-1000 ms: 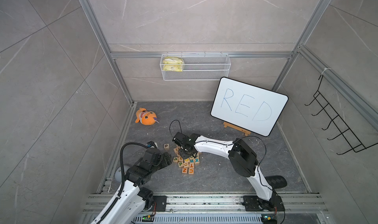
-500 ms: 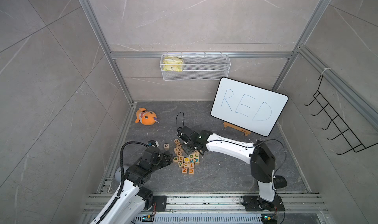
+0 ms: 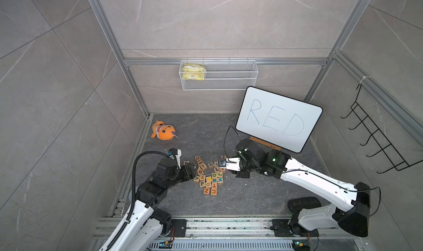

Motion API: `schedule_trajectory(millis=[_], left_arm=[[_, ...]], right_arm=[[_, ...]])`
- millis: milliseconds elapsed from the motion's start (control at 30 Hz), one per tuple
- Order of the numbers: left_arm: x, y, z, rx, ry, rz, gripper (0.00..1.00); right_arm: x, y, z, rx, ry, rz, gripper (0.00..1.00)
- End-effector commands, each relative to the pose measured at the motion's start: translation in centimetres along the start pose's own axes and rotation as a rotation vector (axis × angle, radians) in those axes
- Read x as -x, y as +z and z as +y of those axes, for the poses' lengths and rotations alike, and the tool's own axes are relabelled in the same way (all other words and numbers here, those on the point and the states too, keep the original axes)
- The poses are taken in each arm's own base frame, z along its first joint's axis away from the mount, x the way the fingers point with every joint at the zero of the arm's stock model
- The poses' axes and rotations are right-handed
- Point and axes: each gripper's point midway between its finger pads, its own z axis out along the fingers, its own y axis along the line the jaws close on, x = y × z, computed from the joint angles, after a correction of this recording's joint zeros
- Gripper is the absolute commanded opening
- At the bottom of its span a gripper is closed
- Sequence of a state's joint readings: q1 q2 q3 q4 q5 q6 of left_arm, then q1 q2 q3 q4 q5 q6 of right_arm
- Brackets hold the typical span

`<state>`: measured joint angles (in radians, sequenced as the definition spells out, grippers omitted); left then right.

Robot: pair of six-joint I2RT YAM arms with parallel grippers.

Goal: Assemble the uppercase word "red" with letter blocks
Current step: Place the letter block at the center of the board.

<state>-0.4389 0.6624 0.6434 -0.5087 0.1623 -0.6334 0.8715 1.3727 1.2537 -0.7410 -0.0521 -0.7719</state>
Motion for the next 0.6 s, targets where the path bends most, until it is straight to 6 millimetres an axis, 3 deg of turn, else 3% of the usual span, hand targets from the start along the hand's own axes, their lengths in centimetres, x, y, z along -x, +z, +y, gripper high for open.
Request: schedule_trajectory(millis=[0, 333, 567], left_arm=[[1.2, -0.7, -2.7, -0.101, 0.098, -0.015, 0.74], [1.0, -0.7, -2.5, -0.116, 0.134, -0.039, 0.74], [0.8, -0.9, -2.1, -0.114, 0.149, -0.063, 0.74]], right_arm=[[-4.4, 1.1, 1.5, 0.117, -0.147, 0.09, 0.0], [-11.6, 6.6, -0.3, 0.249, 0.058, 0.191, 0.0], [-14.4, 9.8, -0.1, 0.297, 0.098, 0.209, 0.0]])
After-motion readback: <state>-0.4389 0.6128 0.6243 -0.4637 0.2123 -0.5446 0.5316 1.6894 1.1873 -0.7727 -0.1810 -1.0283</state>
